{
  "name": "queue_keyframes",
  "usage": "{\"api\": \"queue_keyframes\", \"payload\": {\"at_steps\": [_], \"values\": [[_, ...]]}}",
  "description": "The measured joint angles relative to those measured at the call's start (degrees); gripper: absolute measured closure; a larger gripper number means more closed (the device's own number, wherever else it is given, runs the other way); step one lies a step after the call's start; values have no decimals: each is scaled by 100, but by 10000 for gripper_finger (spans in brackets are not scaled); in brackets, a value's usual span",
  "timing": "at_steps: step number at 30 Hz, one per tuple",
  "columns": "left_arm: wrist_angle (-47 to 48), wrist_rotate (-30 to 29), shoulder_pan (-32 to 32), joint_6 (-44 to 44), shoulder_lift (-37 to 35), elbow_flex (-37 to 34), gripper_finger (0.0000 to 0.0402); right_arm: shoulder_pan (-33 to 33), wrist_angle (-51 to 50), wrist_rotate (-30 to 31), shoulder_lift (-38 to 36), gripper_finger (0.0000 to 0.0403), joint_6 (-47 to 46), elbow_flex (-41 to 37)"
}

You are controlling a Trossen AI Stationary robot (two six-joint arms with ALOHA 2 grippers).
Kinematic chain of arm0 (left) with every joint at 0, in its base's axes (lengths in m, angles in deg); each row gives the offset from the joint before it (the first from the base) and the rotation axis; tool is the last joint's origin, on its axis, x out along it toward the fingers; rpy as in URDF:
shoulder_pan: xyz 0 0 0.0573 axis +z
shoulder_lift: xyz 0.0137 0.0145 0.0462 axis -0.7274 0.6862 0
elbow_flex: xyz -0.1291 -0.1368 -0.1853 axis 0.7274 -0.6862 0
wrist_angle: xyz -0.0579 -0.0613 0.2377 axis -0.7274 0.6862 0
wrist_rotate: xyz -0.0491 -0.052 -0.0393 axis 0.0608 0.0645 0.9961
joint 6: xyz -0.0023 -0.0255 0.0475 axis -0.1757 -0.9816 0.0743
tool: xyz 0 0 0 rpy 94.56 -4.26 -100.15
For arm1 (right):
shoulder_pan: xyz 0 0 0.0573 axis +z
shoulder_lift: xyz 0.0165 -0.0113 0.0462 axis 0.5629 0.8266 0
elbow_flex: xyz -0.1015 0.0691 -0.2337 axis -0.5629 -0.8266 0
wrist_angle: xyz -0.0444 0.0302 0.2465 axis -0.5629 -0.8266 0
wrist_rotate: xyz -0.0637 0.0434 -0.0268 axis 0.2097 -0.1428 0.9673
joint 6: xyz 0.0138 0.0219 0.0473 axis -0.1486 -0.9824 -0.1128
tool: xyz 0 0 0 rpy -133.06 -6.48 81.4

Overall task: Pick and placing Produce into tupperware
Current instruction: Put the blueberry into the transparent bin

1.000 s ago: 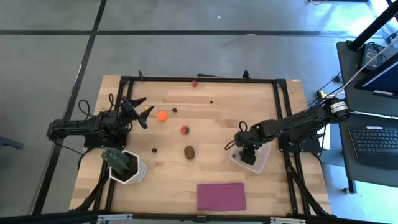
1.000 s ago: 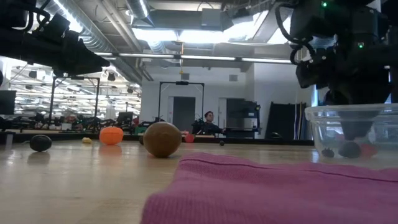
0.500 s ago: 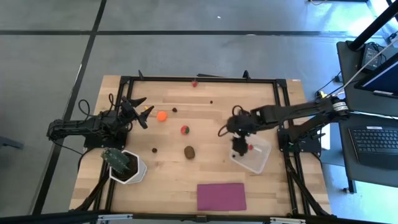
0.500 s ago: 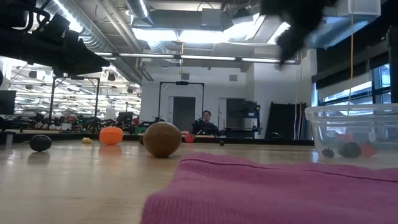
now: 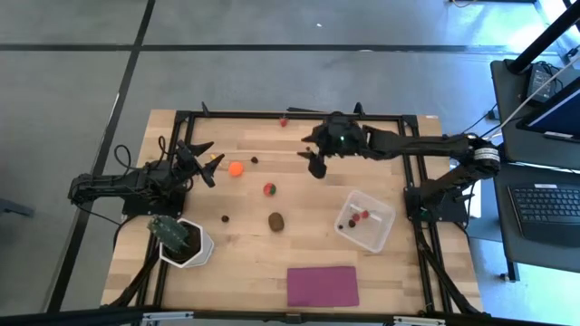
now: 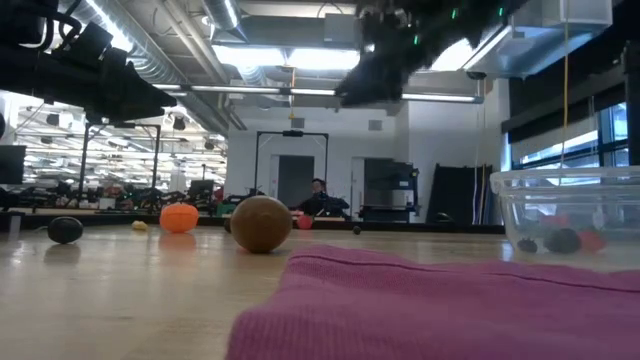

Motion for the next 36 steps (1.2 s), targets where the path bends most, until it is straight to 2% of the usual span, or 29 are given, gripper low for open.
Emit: {"api": "queue_keyframes", "payload": {"at_steps": [6, 9, 14, 21, 29, 36], "values": [[0, 0, 0, 0, -1, 1, 127, -517, 1616, -29, 450, 172, 295, -829], [-1, -2, 0, 0, 1, 1, 127, -694, 2090, -37, 751, 172, 233, -1078], [1, -1, 0, 0, 1, 0, 127, -831, 2315, -301, 1337, 171, -164, -1211], [-1, -2, 0, 0, 1, -1, 127, -842, 2605, -311, 2078, 171, -167, -1074], [-1, 0, 0, 2, 0, -1, 127, -1059, 2778, 276, 2249, 171, -15, -1066], [-1, 0, 0, 2, -1, -1, 127, -1323, 2735, 105, 2249, 171, -171, -1066]]}}
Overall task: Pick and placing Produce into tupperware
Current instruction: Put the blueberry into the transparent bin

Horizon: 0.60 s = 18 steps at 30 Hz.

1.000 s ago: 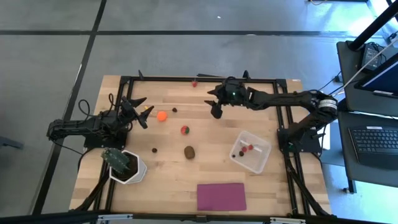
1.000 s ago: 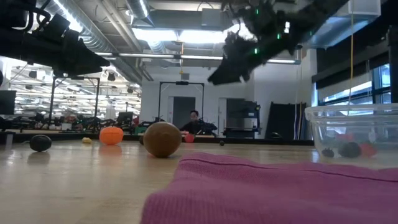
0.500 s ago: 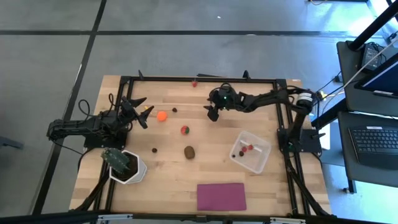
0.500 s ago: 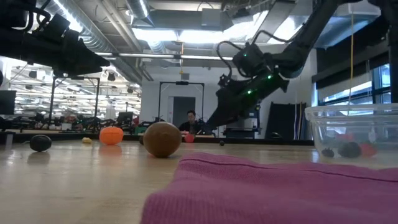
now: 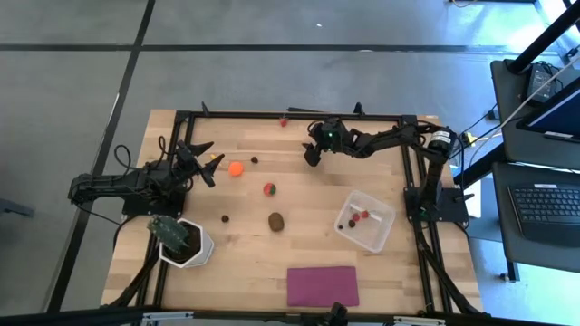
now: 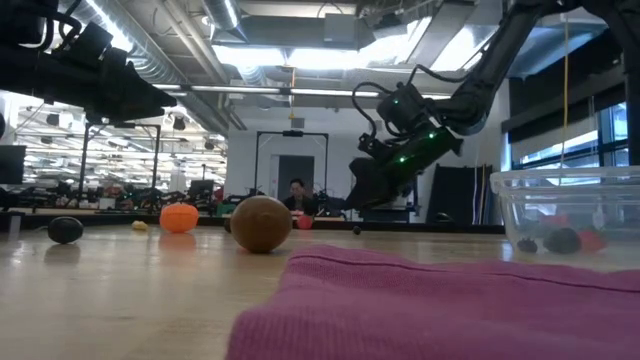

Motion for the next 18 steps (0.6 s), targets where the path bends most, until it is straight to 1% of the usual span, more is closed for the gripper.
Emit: {"api": "queue_keyframes", "payload": {"at_steps": [8, 11, 16, 18], "values": [[0, 0, 0, 0, 2, 0, 127, -11, -54, -215, 102, 171, -146, 2], [0, 0, 0, 2, 0, 2, 127, 6, -1, -172, 219, 171, -265, -2], [0, 0, 0, 2, 2, 0, 127, 24, 59, -132, 208, 171, -275, 2], [0, 0, 2, 2, 2, 2, 127, 26, 33, -19, 208, 171, -325, 0]]}}
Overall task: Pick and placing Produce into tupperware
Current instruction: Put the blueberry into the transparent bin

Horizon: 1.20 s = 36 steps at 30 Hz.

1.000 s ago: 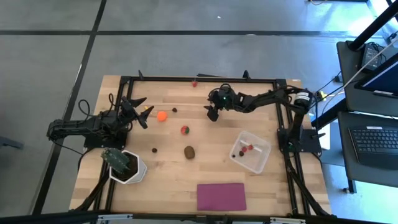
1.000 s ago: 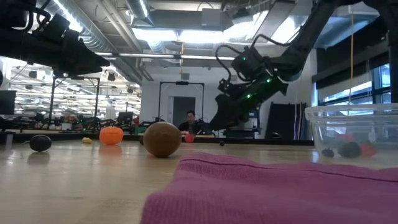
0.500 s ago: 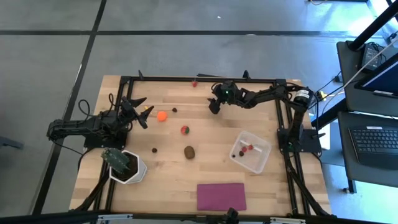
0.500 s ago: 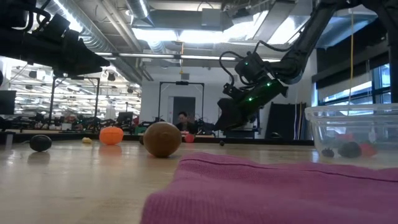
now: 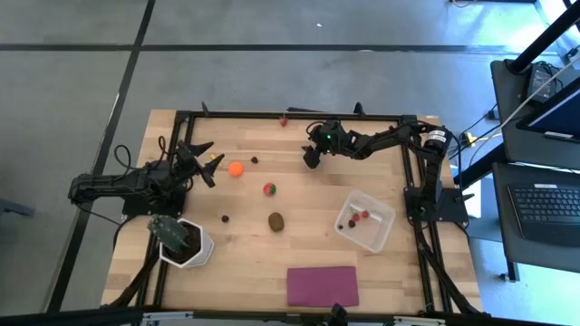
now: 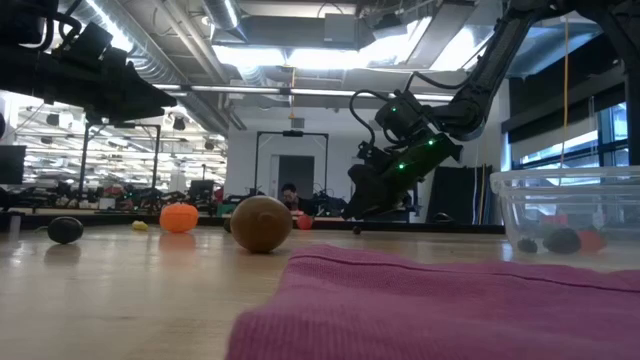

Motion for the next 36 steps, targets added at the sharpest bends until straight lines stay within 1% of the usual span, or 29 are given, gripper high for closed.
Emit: {"api": "queue_keyframes", "payload": {"at_steps": [2, 8, 13, 21, 28, 36], "values": [[0, -1, -1, 0, -1, -1, 127, 34, -33, 168, 0, 171, -118, 0], [1, -1, -2, 0, 0, -1, 127, 107, -319, 285, 0, 171, -145, 0], [0, 0, -2, 0, 0, 0, 127, 205, -753, 933, 0, 171, -265, 0], [0, -2, -2, -2, 0, -2, 127, 203, -719, 953, 0, 171, -126, -2], [0, 0, -2, -7, -2, -2, 127, 214, -719, 767, 0, 171, -120, -2], [0, 0, -2, -9, 0, -2, 127, 214, -719, 762, 0, 171, -425, -2]]}}
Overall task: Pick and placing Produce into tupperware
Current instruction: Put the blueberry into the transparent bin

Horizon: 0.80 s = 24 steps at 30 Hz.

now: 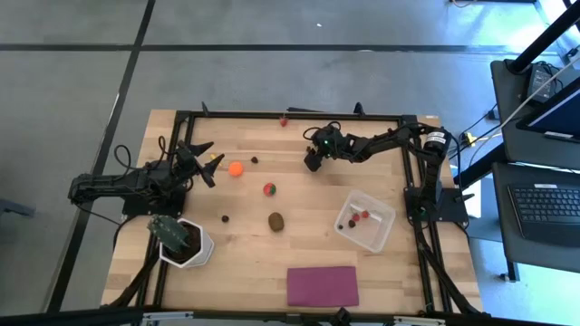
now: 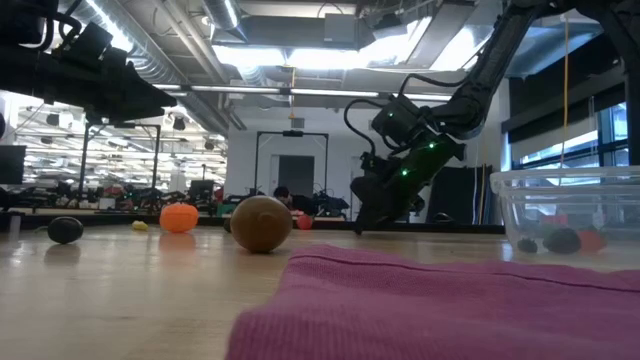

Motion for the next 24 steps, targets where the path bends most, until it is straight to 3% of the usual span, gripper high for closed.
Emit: {"api": "queue_keyframes", "payload": {"at_steps": [24], "values": [[0, -2, 0, 4, -2, 0, 127, 85, 212, 42, 340, 186, 16, 179]]}}
